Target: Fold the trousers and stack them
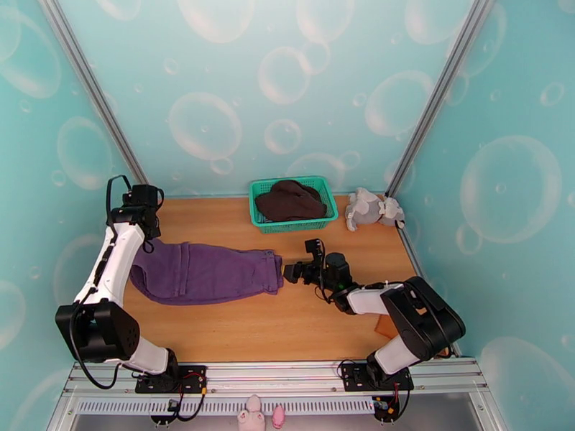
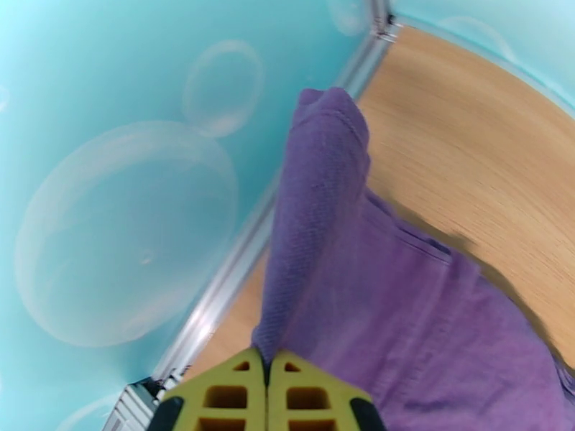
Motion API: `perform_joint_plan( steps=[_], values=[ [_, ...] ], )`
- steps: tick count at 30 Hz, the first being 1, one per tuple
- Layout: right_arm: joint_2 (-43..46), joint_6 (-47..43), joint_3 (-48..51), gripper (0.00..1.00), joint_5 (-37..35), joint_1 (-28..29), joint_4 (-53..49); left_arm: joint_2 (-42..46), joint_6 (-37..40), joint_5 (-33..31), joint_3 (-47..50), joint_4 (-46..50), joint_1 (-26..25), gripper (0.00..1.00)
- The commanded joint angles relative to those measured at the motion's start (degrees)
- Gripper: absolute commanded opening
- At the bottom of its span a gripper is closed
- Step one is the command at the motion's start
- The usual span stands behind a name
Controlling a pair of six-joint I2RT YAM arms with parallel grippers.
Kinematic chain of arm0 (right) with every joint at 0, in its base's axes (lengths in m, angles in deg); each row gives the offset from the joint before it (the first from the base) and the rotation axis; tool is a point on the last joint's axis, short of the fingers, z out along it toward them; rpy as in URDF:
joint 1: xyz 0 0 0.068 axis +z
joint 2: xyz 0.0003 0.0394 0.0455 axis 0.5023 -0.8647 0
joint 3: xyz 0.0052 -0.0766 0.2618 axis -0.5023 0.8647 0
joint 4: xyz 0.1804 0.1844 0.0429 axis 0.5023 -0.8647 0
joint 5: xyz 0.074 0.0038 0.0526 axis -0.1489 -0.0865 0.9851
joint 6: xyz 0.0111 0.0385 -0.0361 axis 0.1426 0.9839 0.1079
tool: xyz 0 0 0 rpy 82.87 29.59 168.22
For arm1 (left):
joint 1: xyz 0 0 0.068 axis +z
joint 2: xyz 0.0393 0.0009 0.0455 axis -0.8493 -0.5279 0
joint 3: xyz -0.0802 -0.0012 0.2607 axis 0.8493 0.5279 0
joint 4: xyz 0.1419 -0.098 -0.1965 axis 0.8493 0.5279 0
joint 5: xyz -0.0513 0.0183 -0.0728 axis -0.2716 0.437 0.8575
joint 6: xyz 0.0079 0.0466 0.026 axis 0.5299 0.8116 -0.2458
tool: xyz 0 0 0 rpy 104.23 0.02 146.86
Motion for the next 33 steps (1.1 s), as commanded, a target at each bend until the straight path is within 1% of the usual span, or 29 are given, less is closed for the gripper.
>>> perform_joint_plan(
  steps=[1, 6, 9, 12, 14, 22, 25, 29, 33],
  values=[
    [-3.19, -2.39, -3.4, 0.99, 2.2, 1.58, -2.41, 3.54, -0.48, 10.31, -2.36, -1.29, -2.45, 0.0],
    [-5.96, -3.37, -6.2, 0.99, 2.64, 3.11, -5.99, 4.79, -3.57, 14.43, -2.24, -2.11, -6.18, 0.0],
    [-6.38, -6.56, -8.82, 0.99, -1.47, 5.18, -12.5, 5.77, -4.71, 16.05, -1.26, -3.37, -8.19, 0.0],
    [-6.84, -8.04, -10.59, 0.99, -5.8, 6.73, -16.71, 6.5, -5.96, 16.63, 0.23, -4.24, -9.95, 0.0],
    [-7.24, -8.12, -10.92, 0.99, -5.95, 6.71, -17.21, 7.04, -6.14, 16.7, 1.39, -4.87, -11.3, 0.0],
    [-9.8, -5.94, -12.0, 0.99, -5.59, 6.86, -17.31, 8.99, -11.32, 16.03, 4.8, -7.19, -15.16, 0.0],
    [-10.61, -5.82, -12.85, 0.99, -6.23, 7.04, -18.62, 10.39, -13.7, 17.47, 7.32, -9.71, -16.24, 0.0],
    [-11.28, -5.72, -13.82, 0.99, -8.5, 6.99, -21.22, 13.0, -18.85, 22.07, 12.2, -16.16, -17.69, 0.0],
    [-11.69, -5.38, -14.17, 0.99, -8.8, 7.01, -21.25, 13.13, -25.49, 22.47, 15.21, -19.55, -20.57, 0.0]
  ],
)
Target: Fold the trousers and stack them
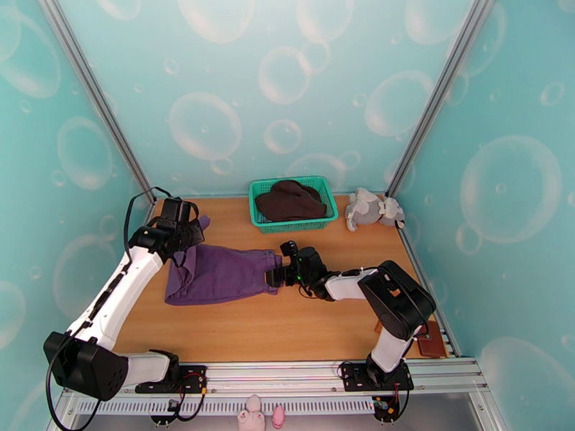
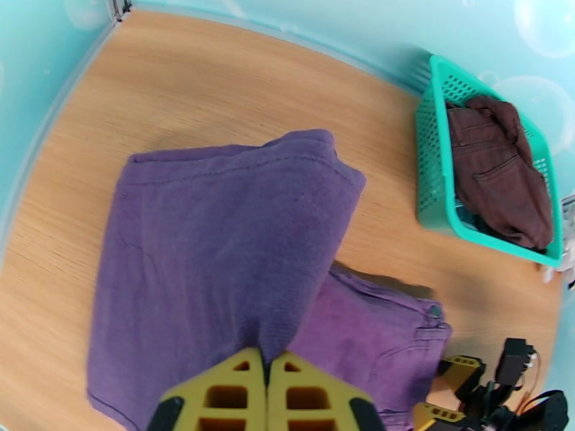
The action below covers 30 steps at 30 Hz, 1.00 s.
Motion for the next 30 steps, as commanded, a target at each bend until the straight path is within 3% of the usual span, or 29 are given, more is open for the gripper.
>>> perform_joint_plan(
  steps=[1, 8, 17, 30],
  values=[
    [-1.69, 0.59, -0.93, 0.99, -2.31, 0.11, -2.3, 0.91, -7.52, 2.51, 1.8, -7.72, -2.81, 0.0],
    [-1.36, 0.78, -0.75, 0.99, -3.67, -0.05, -2.56, -3.54, -15.81, 1.15, 3.98, -13.92, -8.41, 0.0],
    [-3.16, 1.29, -1.92, 0.99, -2.11, 0.41, -2.74, -6.77, -24.56, -6.61, 3.33, -16.41, -15.54, 0.0],
    [-5.09, 2.02, -3.5, 0.99, -2.84, 1.52, -3.54, -11.16, -30.06, -10.08, 1.18, -16.8, -24.36, 0.0]
  ],
)
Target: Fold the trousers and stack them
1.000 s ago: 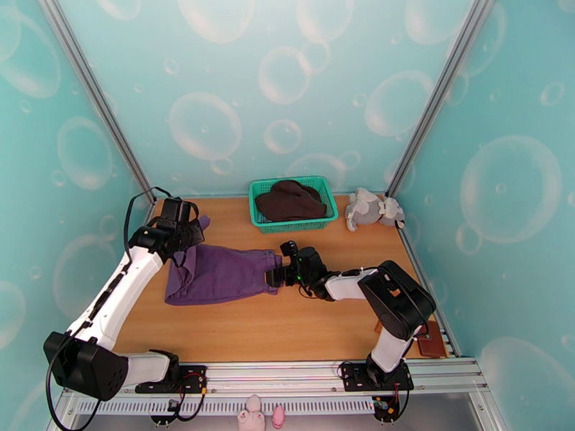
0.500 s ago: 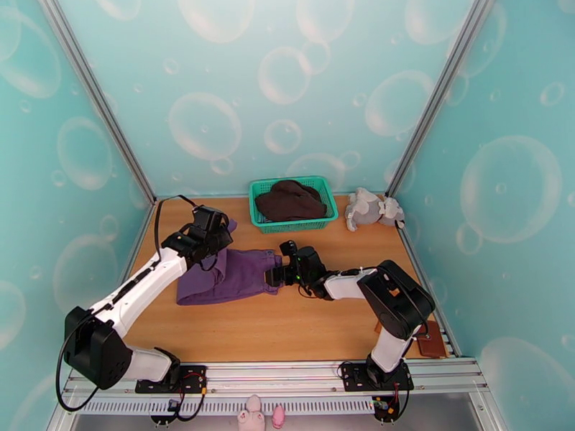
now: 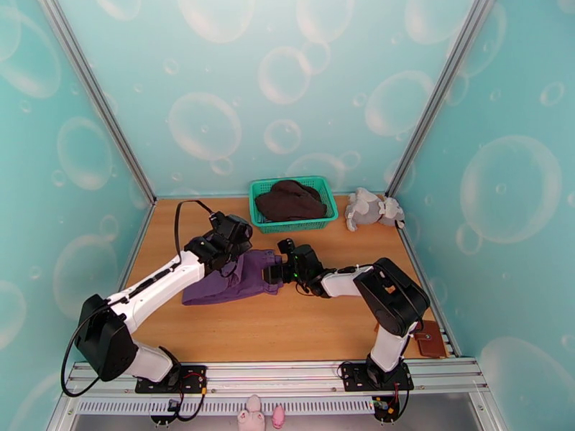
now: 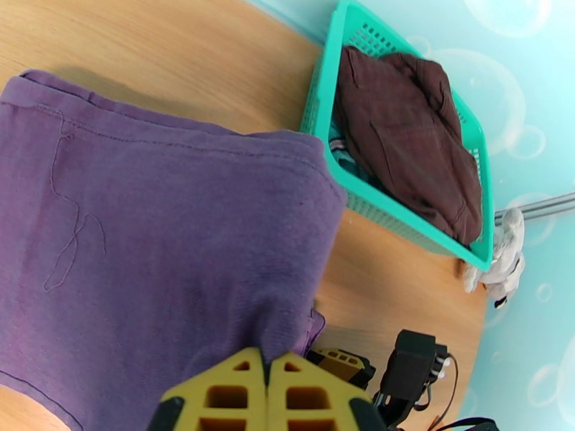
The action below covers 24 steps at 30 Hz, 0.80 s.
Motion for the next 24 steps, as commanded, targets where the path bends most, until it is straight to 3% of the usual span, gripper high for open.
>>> perform_joint_plan(
  steps=[1, 16, 24],
  values=[
    [-2.85, 1.61, -0.63, 0.99, -0.67, 0.57, -3.06, -1.64, -2.82, -1.59, -2.44, -3.3, -2.38, 0.0],
    [-3.66, 1.52, -1.51, 0.99, -1.36, 0.76, -3.95, -6.04, -6.68, -5.5, -6.1, -6.42, -9.53, 0.0],
    [-3.8, 2.23, -1.31, 0.99, -1.06, 0.12, -3.75, -9.79, -9.7, -4.2, -3.4, -11.5, -9.67, 0.0]
  ],
)
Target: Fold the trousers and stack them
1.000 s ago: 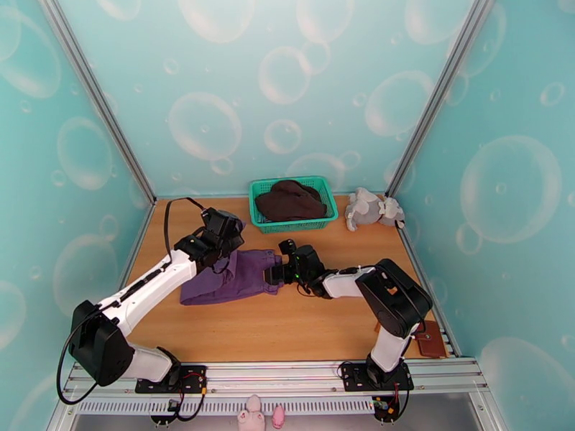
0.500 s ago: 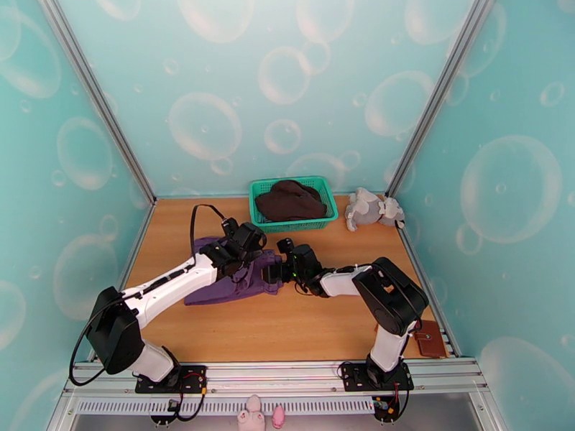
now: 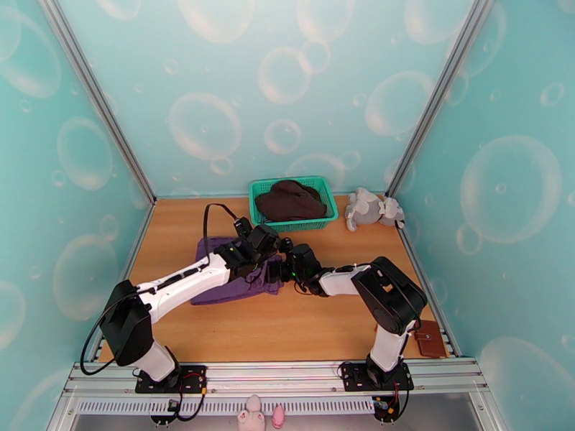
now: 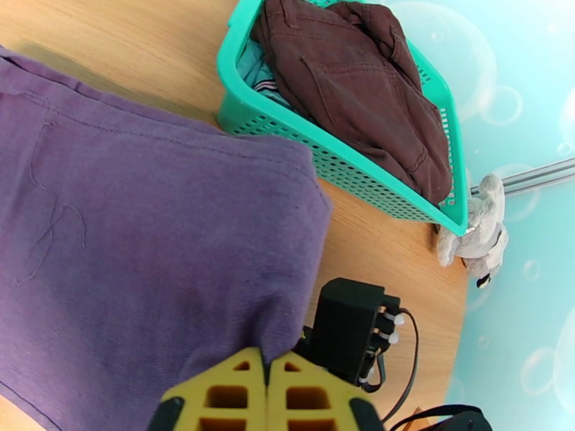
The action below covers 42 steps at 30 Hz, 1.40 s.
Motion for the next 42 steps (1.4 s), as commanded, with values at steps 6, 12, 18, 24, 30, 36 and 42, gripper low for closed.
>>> perform_joint_plan(
  steps=[6, 12, 18, 24, 30, 36, 42],
  values=[
    [-0.24, 4.57, 3.31, 0.99, 1.39, -3.65, -0.39, -2.14, -1.41, 1.83, 2.16, -10.45, -0.68, 0.0],
    [3.44, 5.56, 5.98, 0.99, 0.51, -6.38, -1.31, -1.7, -0.54, 1.57, 3.77, -11.02, -0.63, 0.04],
    [10.98, 10.6, 14.47, 0.99, -0.53, -11.43, 6.97, 0.23, 1.81, 5.63, 7.85, -19.31, -0.6, 0.06],
    [13.43, 10.42, 16.39, 0.99, -1.38, -12.59, 8.97, 3.3, 9.25, 14.38, 12.42, -31.83, -0.19, 0.31],
    [13.45, 8.97, 17.13, 0.99, 3.23, -11.63, 14.96, 12.78, 15.22, 16.09, 21.33, -36.52, 4.92, 0.99],
    [15.98, 3.15, 16.14, 0.99, 5.89, -4.38, 19.37, 17.7, 24.16, 24.17, 29.26, -35.41, 19.45, 0.99],
    [14.34, 2.64, 15.46, 0.99, 15.66, 0.29, 26.92, 12.49, 32.37, 33.52, 32.1, -43.59, 32.77, 0.99]
  ],
)
